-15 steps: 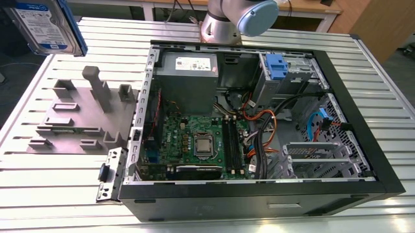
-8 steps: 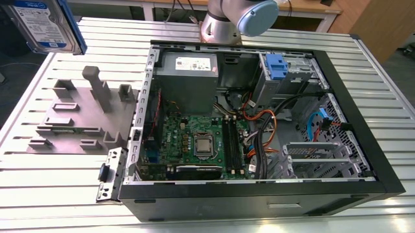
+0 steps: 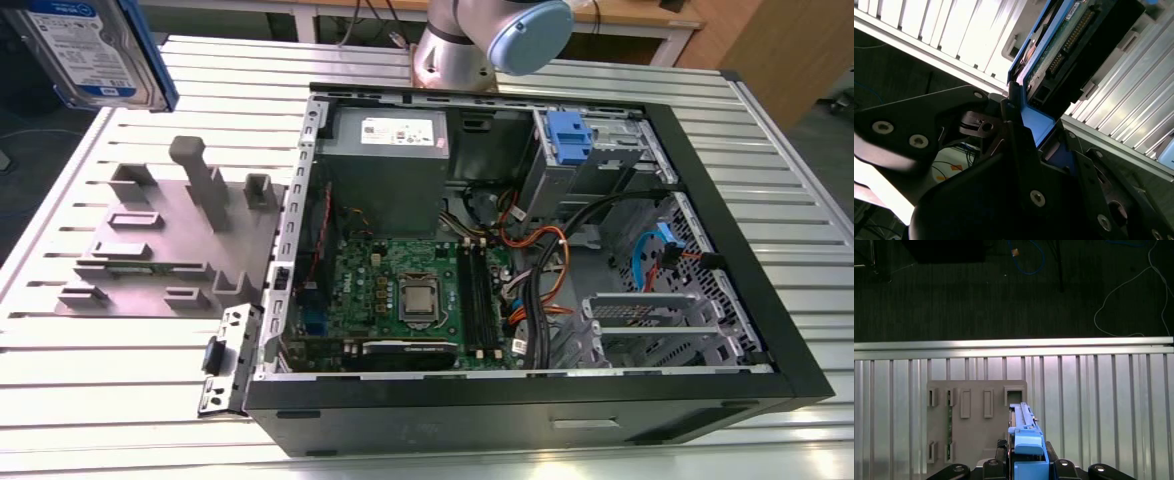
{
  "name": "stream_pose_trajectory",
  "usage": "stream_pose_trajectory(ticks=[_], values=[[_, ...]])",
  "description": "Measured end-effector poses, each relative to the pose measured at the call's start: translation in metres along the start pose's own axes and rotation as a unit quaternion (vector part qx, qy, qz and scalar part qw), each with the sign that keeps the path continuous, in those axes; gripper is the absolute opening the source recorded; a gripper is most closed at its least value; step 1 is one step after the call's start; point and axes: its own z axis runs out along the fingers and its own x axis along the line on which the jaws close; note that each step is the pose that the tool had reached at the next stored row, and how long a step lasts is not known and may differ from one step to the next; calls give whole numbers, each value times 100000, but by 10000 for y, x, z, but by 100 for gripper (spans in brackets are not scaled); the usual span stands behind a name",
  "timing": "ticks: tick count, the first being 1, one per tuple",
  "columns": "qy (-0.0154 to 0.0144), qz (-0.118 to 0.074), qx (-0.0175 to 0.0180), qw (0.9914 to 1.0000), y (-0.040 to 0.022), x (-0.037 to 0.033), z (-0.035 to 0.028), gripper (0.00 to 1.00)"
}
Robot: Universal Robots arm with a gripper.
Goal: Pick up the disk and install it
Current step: 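Pick up the disk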
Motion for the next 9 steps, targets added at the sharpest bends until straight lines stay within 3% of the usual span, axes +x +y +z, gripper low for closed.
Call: stream_pose_trajectory(ticks=[9], values=[[1, -1, -4, 100000, 0, -1, -22, 37]])
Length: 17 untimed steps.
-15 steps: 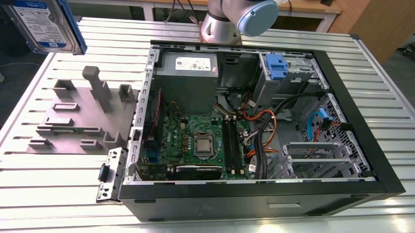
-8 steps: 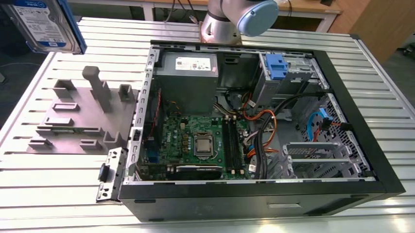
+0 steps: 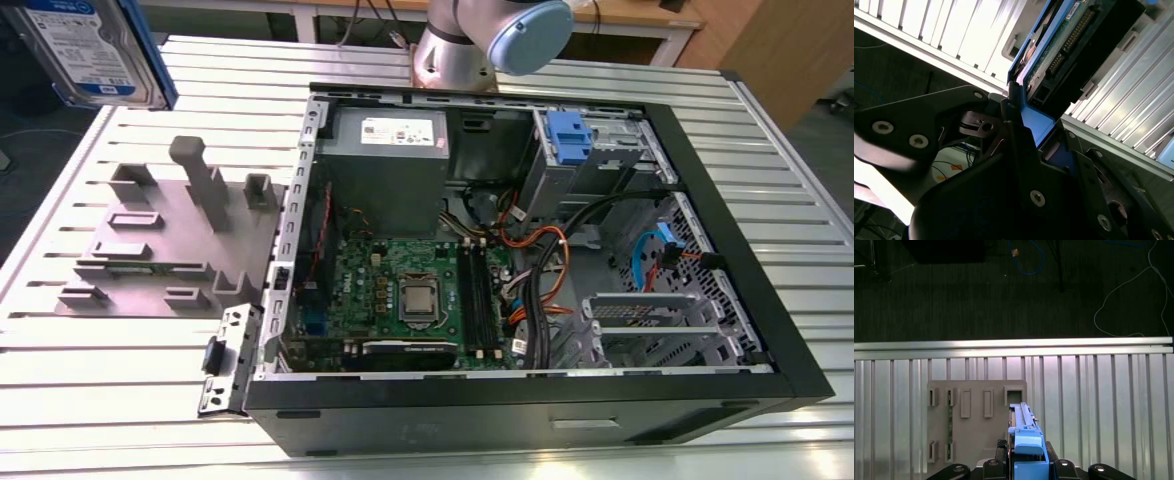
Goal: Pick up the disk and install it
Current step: 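Pick up the disk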
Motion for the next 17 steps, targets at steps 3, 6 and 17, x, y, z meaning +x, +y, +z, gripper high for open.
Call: stream_pose_trajectory(ticks=[3, 6, 17], values=[[-1, -1, 3, 100000, 0, 0, -5, 37], [-1, 0, 3, 100000, 0, 0, -11, 37], [-2, -1, 1, 100000, 1, -1, -33, 37]])
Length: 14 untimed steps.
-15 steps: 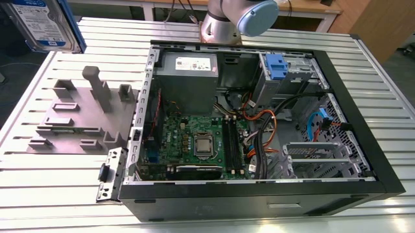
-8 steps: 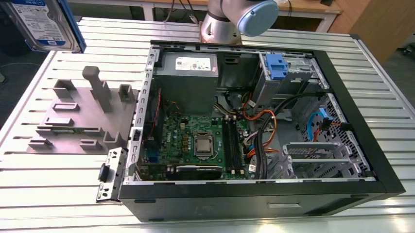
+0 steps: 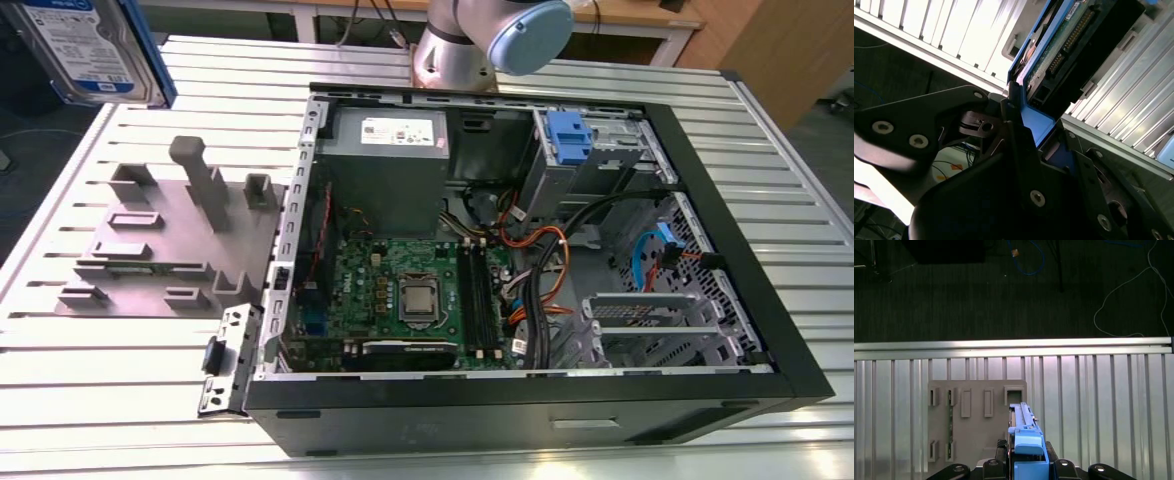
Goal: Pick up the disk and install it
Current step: 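Pick up the disk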
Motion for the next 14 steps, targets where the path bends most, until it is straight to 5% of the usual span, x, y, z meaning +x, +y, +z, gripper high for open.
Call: stream_pose_trajectory(ticks=[14], values=[[-1, 1, 7, 100000, 1, -2, -39, 37]])
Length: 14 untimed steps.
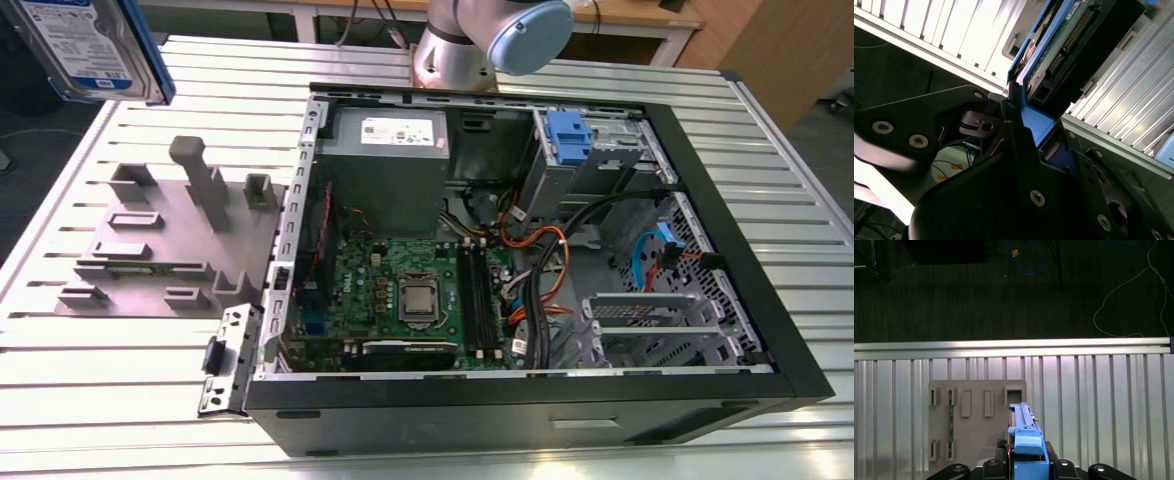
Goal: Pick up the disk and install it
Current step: 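Pick up the disk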
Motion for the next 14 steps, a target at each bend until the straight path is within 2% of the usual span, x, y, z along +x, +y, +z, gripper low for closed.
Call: stream_pose_trajectory(ticks=[14], values=[[4, 1, -8, 100000, 1, -2, -36, 37]])
